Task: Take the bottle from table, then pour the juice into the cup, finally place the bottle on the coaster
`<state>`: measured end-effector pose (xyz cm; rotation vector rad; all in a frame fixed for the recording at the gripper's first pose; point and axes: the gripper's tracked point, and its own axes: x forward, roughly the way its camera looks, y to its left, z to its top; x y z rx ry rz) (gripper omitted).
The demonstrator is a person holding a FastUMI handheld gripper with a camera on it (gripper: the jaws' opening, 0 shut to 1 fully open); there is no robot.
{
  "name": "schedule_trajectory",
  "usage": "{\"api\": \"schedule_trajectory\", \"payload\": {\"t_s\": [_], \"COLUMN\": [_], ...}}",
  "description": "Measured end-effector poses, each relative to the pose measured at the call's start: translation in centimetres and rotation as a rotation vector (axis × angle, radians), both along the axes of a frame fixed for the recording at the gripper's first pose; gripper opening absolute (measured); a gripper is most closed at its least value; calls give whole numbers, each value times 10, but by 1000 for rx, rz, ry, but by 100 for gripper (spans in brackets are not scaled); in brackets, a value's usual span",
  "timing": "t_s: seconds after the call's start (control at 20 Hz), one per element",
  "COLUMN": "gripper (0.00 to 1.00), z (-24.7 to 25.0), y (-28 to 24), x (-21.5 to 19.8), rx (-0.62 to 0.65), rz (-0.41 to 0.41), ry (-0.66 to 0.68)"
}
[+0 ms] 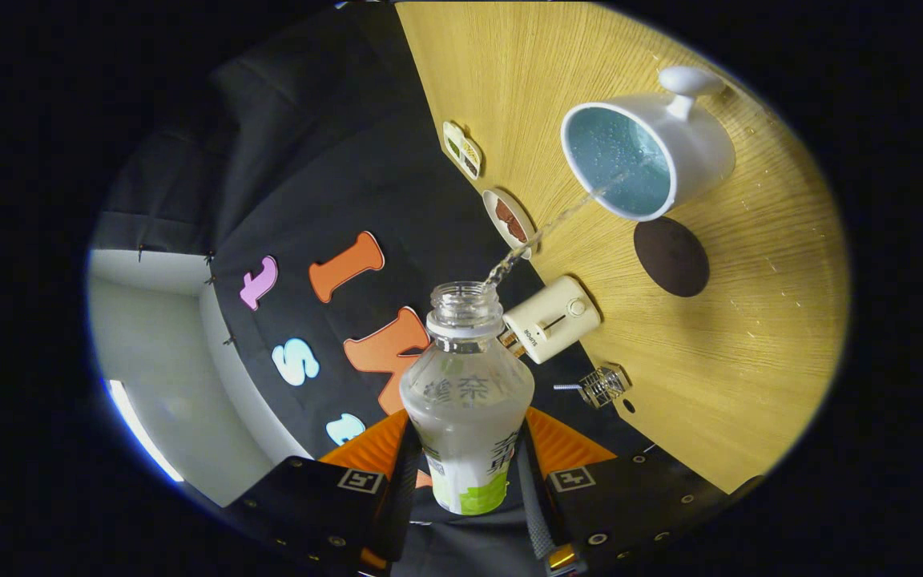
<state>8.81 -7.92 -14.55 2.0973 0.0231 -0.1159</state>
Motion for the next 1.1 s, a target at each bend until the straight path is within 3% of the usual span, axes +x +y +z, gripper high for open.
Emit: {"api": "schedule_trajectory", "payload": {"t_s": [1.1], "gripper": [60], "z": [6], "y": [-14], "x": [-4], "rx": [102], "rz": [-45], "ry": [-2]}}
